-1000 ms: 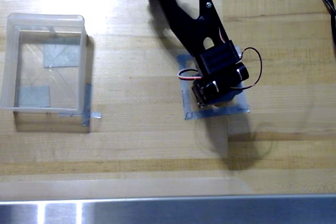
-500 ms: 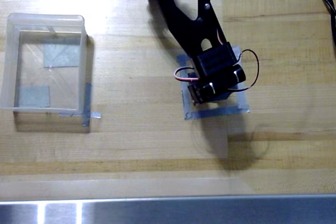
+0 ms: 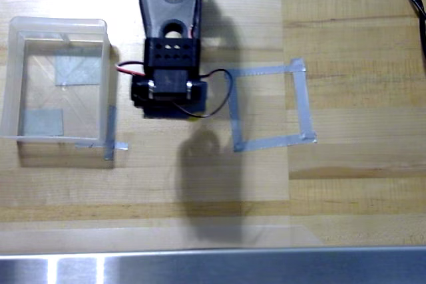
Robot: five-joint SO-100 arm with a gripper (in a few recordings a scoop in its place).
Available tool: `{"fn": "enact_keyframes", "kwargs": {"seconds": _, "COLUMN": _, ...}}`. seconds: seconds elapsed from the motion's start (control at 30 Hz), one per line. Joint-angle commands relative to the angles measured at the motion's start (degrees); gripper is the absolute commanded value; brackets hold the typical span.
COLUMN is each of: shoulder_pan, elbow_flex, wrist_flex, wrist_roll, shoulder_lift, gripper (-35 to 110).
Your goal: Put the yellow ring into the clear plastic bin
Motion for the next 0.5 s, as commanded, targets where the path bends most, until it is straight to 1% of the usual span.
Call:
{"fn": "enact_keyframes", "kwargs": {"seconds": 0.0, "shoulder_pan": 12.30, "elbow_flex": -2.55, "wrist_flex": 1.93, "wrist_roll": -5.36, "shoulder_lift": 10.99, "gripper": 0}}
{"fn": "enact_keyframes", "kwargs": {"seconds": 0.3, "shoulder_pan": 33.75, "elbow_flex": -2.55, "wrist_flex": 1.93, "wrist_roll": -14.94, "shoulder_lift": 11.69, "gripper": 0}}
{"fn": "enact_keyframes", "kwargs": {"seconds": 0.47, "shoulder_pan": 42.36, "elbow_flex": -0.26, "wrist_flex": 1.05, "wrist_roll": -18.54, "shoulder_lift": 11.51, "gripper": 0}}
